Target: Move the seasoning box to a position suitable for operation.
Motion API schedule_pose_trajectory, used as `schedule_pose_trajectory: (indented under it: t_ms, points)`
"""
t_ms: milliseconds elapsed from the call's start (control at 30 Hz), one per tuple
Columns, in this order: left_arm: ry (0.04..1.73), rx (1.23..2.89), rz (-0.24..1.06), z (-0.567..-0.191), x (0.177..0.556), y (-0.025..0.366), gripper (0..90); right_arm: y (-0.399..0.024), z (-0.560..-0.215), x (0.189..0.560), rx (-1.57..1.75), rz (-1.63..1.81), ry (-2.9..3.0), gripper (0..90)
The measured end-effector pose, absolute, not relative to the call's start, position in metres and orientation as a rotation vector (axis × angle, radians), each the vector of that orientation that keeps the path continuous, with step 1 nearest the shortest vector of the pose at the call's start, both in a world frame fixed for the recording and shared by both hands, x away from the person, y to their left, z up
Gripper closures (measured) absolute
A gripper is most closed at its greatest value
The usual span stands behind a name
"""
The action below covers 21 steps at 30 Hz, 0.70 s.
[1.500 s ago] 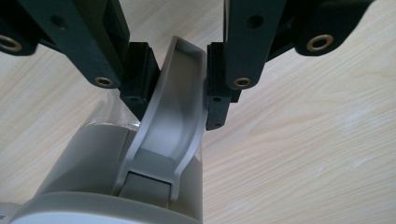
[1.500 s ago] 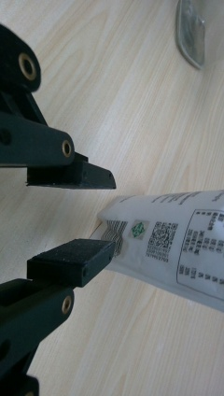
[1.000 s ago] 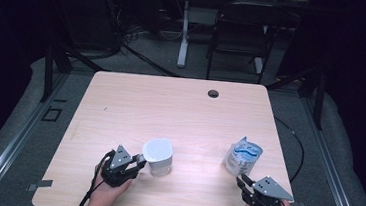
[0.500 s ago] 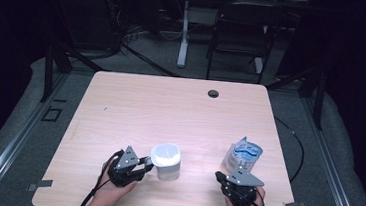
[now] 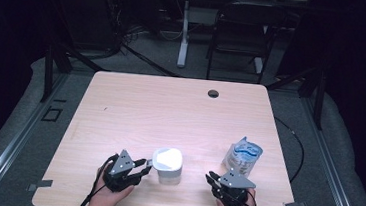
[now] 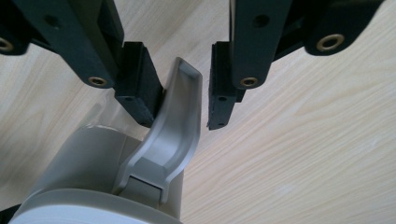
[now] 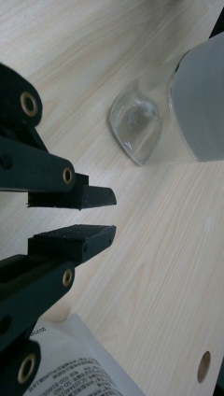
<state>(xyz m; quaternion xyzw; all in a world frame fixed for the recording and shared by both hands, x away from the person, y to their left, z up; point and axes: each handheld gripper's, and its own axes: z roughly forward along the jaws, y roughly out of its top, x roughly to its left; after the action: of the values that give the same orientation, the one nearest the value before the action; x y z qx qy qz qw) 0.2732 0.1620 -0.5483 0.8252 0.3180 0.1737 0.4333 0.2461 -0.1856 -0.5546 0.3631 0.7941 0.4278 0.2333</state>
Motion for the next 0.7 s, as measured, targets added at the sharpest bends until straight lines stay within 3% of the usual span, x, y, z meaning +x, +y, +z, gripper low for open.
schedule_pose_trajectory:
  t_ms: [700]
  points:
    - [0.832, 1.967, 0.41, -0.534, 0.265, 0.175, 65.9, -0.187, -0.555, 0.246, 1.056, 1.18, 2.192, 70.4]
